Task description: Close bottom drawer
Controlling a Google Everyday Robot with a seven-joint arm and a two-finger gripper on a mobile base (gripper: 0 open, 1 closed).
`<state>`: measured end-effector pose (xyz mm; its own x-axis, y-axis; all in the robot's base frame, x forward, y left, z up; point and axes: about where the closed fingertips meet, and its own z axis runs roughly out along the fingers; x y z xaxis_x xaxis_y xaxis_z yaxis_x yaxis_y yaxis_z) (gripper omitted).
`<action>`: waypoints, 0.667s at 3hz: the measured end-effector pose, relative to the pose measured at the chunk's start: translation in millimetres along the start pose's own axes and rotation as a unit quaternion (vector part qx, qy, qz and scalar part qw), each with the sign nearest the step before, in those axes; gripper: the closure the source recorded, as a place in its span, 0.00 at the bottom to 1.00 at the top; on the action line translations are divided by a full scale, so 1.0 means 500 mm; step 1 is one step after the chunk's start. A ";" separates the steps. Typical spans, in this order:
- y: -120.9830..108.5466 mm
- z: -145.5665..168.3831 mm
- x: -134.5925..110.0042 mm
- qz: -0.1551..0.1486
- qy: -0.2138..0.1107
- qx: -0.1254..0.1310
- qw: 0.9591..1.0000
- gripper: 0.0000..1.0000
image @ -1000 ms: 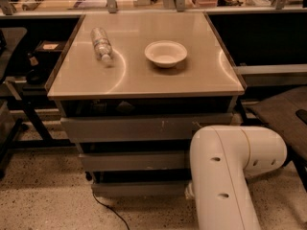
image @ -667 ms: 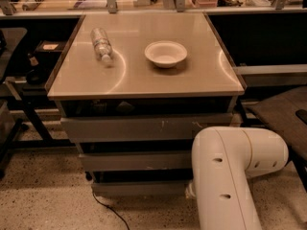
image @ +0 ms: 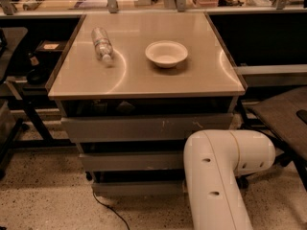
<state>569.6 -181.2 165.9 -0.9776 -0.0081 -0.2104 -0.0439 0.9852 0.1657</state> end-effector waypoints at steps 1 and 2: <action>0.000 0.018 -0.054 0.001 -0.029 0.007 1.000 1.00; 0.000 0.018 -0.055 0.000 -0.029 0.007 1.000 1.00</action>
Offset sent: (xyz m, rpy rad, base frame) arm 0.0396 0.0030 0.0047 -0.0307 -0.0983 -0.0069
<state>598.1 -179.6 163.2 -0.9641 0.0020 -0.2655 -0.0399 0.9875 0.1526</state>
